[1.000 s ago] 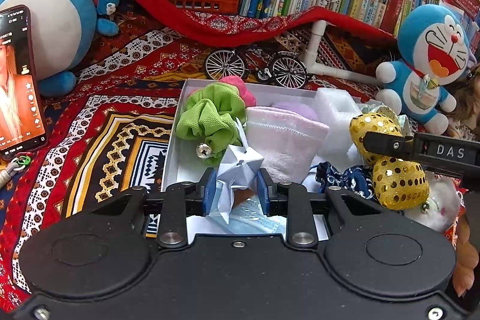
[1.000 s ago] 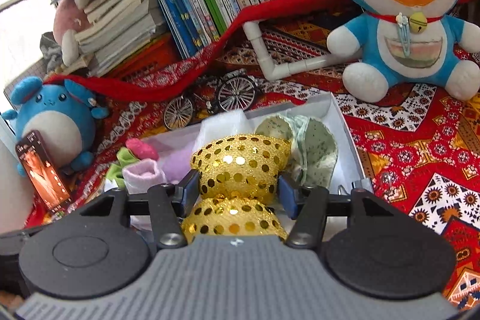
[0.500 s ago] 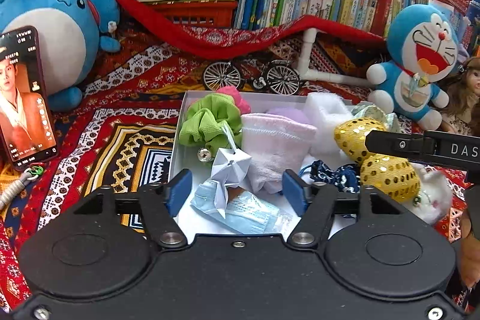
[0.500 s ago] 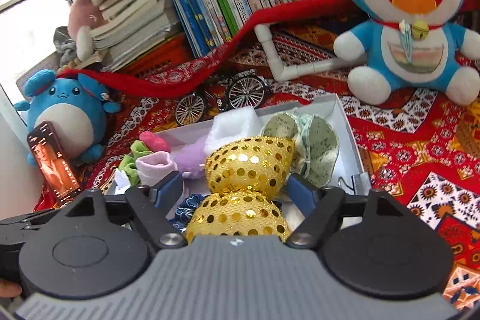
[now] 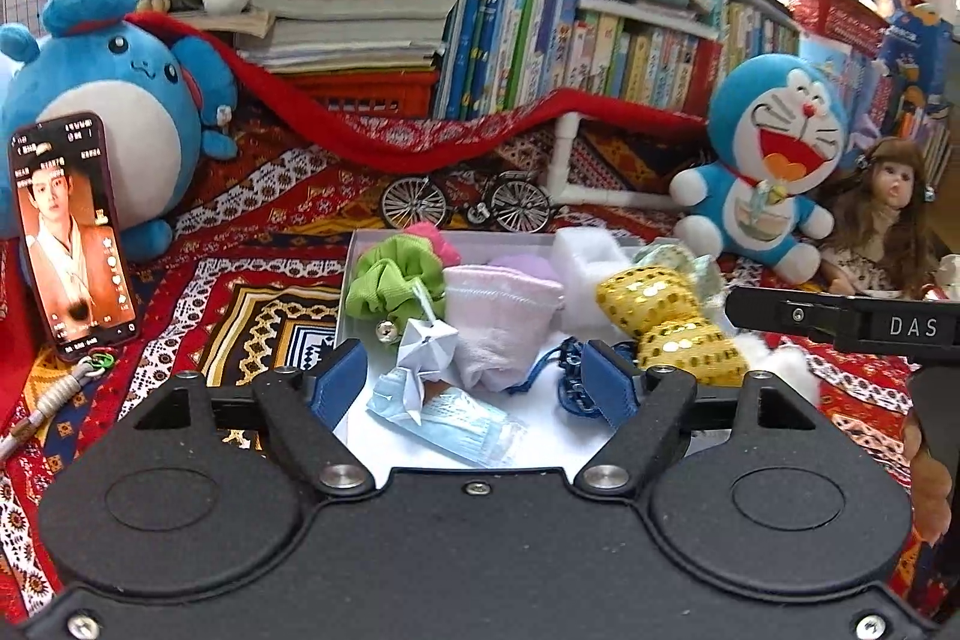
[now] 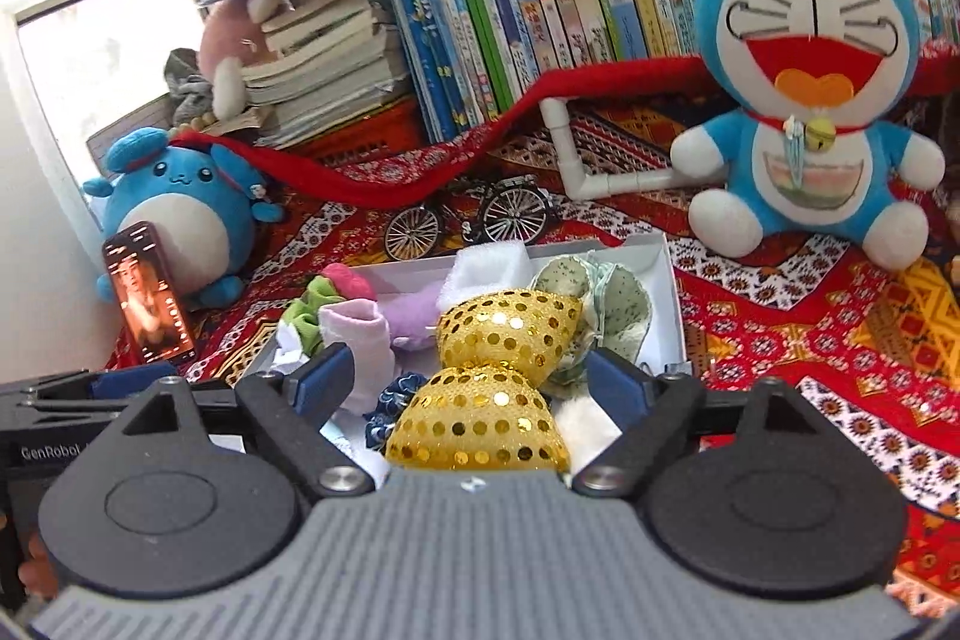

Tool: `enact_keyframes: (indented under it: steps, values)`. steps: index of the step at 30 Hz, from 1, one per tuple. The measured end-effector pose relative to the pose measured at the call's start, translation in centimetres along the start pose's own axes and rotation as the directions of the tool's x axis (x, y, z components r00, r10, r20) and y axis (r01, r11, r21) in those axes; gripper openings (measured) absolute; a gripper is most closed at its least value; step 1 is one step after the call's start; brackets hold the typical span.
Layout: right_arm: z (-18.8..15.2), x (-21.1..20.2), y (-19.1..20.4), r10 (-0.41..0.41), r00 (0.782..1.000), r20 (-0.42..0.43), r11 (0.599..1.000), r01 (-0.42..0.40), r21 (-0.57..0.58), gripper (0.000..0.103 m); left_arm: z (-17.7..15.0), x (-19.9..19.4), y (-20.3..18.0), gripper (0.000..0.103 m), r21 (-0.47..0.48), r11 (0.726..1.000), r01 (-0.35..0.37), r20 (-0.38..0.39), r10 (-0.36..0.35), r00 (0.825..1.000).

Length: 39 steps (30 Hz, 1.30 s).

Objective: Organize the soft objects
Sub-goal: 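Withdraw both tools from the tray, then grasp a small beige packet with the left tool while the right tool grasps a paper packet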

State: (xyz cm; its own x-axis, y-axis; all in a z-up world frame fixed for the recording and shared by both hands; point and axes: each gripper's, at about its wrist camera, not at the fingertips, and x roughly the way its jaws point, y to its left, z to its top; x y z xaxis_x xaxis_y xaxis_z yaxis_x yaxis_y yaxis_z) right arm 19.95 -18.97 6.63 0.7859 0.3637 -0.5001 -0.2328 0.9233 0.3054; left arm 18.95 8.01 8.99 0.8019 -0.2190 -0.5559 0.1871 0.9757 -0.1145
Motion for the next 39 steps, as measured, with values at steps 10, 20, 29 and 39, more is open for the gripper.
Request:
enact_keyframes:
  steps: [10,20,29,39]
  values:
    - [0.8,-5.5,-0.6,-0.003,0.998,0.069,0.996,0.009,-0.087,0.096,0.3,-4.7,-1.6,0.078,0.030,0.998,0.064,0.066,-0.065,0.996]
    - [0.7,-9.3,-1.8,-0.008,0.995,0.103,0.994,0.020,-0.108,0.100,-0.7,-9.5,-4.4,0.076,0.087,0.983,0.161,0.108,-0.170,0.980]
    - [-1.2,-10.0,-2.1,-0.007,0.995,0.099,0.990,0.021,-0.142,0.101,-3.4,-13.5,-7.0,0.054,0.161,0.957,0.241,0.092,-0.257,0.962]
    - [-4.3,-11.3,-3.7,-0.012,0.992,0.123,0.992,0.028,-0.125,0.101,-9.9,-14.2,-10.6,0.028,0.196,0.953,0.233,0.058,-0.248,0.967]
